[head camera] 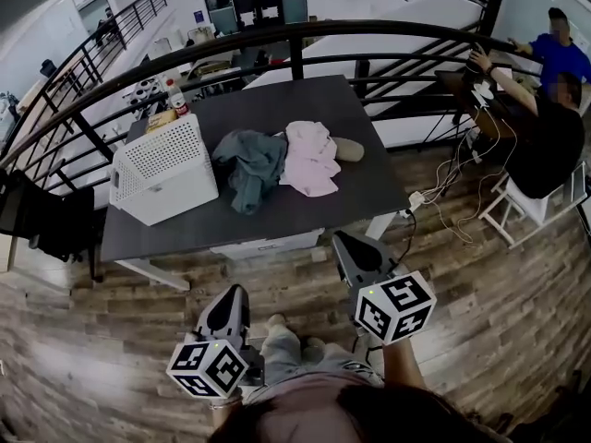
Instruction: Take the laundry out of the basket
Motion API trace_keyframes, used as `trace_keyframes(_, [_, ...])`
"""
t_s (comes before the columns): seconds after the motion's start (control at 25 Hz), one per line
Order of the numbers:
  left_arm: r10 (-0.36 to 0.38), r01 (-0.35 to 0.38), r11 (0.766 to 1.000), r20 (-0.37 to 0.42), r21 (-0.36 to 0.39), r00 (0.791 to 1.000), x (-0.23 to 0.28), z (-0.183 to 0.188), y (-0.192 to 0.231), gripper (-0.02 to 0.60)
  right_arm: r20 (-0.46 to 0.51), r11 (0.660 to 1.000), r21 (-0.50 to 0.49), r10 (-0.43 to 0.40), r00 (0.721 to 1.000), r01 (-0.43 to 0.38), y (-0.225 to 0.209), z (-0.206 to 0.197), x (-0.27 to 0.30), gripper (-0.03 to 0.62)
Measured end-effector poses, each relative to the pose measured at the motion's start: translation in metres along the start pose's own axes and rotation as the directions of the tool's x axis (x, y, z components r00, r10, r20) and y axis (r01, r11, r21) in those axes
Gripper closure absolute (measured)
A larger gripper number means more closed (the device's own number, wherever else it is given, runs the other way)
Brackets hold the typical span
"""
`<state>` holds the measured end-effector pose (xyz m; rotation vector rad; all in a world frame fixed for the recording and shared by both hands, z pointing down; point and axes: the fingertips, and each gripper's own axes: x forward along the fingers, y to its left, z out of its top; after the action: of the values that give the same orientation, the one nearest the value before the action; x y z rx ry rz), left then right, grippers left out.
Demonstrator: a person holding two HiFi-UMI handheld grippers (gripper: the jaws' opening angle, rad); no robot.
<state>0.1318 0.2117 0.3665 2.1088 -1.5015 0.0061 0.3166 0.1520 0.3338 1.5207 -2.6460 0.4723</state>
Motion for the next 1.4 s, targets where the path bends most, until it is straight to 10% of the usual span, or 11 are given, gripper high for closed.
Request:
trace_keyframes(0.76, [-0.042, 0.043, 0.997, -0.025, 0.057, 0.999, -0.050, -0.024, -0.028, 0.584, -0.040, 0.995, -0.013, -0.097, 0.994, 0.097, 0.023, -0.027, -0.064, 0.579])
trace_keyframes(1.4, [-0.069, 0.071, 0.996, -0.042, 0.057, 0.997, -0.155, -0.031, 0.046, 0.584, 0.005, 0.959, -0.152, -0.240, 0.971, 0.238, 0.134, -0.035, -0.091, 0.579])
